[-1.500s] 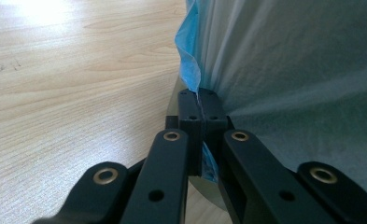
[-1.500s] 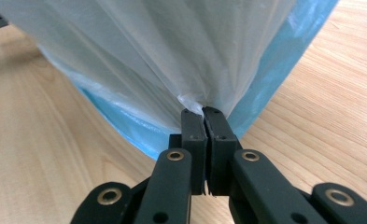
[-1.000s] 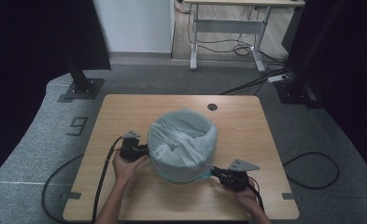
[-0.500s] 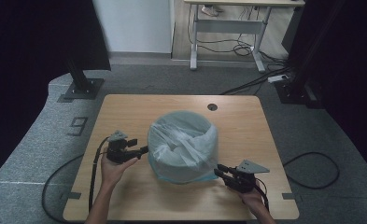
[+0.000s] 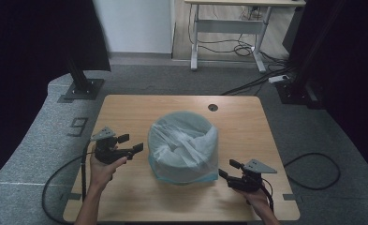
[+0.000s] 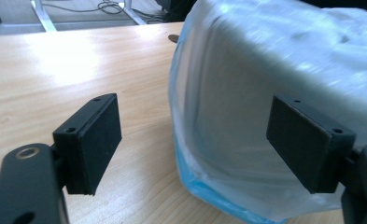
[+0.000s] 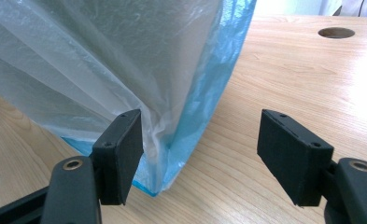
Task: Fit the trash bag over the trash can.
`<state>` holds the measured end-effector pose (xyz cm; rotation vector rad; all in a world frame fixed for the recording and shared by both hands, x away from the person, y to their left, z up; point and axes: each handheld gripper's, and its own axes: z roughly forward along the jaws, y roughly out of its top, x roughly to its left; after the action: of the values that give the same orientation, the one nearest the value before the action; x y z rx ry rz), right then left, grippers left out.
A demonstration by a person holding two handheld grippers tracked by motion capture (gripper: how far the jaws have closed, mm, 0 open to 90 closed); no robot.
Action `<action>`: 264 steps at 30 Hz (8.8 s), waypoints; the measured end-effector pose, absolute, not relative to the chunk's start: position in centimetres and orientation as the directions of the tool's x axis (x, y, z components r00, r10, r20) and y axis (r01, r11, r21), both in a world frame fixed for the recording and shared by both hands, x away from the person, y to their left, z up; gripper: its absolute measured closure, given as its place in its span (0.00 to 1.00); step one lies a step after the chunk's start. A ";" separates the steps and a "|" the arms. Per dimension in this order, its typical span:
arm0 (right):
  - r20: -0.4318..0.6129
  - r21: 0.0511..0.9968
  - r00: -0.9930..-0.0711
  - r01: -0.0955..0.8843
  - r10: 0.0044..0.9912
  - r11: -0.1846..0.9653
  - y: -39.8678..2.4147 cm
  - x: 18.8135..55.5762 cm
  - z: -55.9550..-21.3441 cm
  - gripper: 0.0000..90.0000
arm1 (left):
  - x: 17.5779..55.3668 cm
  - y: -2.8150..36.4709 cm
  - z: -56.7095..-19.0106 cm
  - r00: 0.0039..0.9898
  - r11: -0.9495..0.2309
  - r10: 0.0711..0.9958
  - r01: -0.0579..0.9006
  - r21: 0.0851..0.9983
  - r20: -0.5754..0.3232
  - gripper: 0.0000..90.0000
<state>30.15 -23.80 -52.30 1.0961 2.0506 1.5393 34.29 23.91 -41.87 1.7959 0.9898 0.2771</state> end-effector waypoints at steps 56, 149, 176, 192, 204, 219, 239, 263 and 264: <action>0.172 0.911 -0.604 0.398 0.778 0.107 -24.9 29.8 -51.6 0.36 | 42.5 6.0 -33.8 0.808 -0.504 0.566 0.495 0.708 -0.162 0.26; 0.179 0.869 -0.571 0.473 0.801 0.142 -25.4 30.3 -52.6 0.37 | 40.9 4.2 -34.6 0.841 -0.673 0.531 0.490 0.555 -0.099 0.27; 0.175 0.874 -0.584 0.463 0.792 0.149 -25.4 30.1 -52.5 0.37 | 41.8 4.5 -37.3 0.816 -0.748 0.563 0.571 0.339 -0.131 0.27; 0.176 0.874 -0.580 0.465 0.796 0.145 -25.5 30.1 -52.5 0.37 | 39.8 8.3 -33.8 0.818 -0.639 0.566 0.517 0.570 -0.107 0.27; 0.172 0.868 -0.577 0.471 0.798 0.153 -25.3 30.0 -52.6 0.37 | 37.3 11.7 -33.4 0.800 -0.559 0.596 0.477 0.678 -0.071 0.27; 0.178 0.869 -0.565 0.474 0.806 0.140 -25.5 30.1 -52.6 0.37 | 33.9 16.0 -34.5 0.771 -0.489 0.636 0.411 0.770 -0.008 0.27; 0.174 0.860 -0.562 0.487 0.809 0.153 -25.2 30.2 -53.1 0.37 | 31.0 22.2 -38.6 0.703 -0.386 0.709 0.454 0.803 -0.058 0.28; 0.170 0.850 -0.558 0.499 0.812 0.166 -24.9 30.4 -53.5 0.37 | 31.1 23.9 -45.3 0.639 -0.340 0.760 0.549 0.764 -0.122 0.28; 0.169 0.850 -0.559 0.500 0.812 0.167 -24.9 30.4 -53.6 0.37 | 31.1 23.9 -45.4 0.638 -0.335 0.759 0.550 0.765 -0.127 0.29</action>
<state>30.43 -24.87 -53.55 1.2520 2.1251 1.3458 31.12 23.93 -45.36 2.0328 1.0215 0.3210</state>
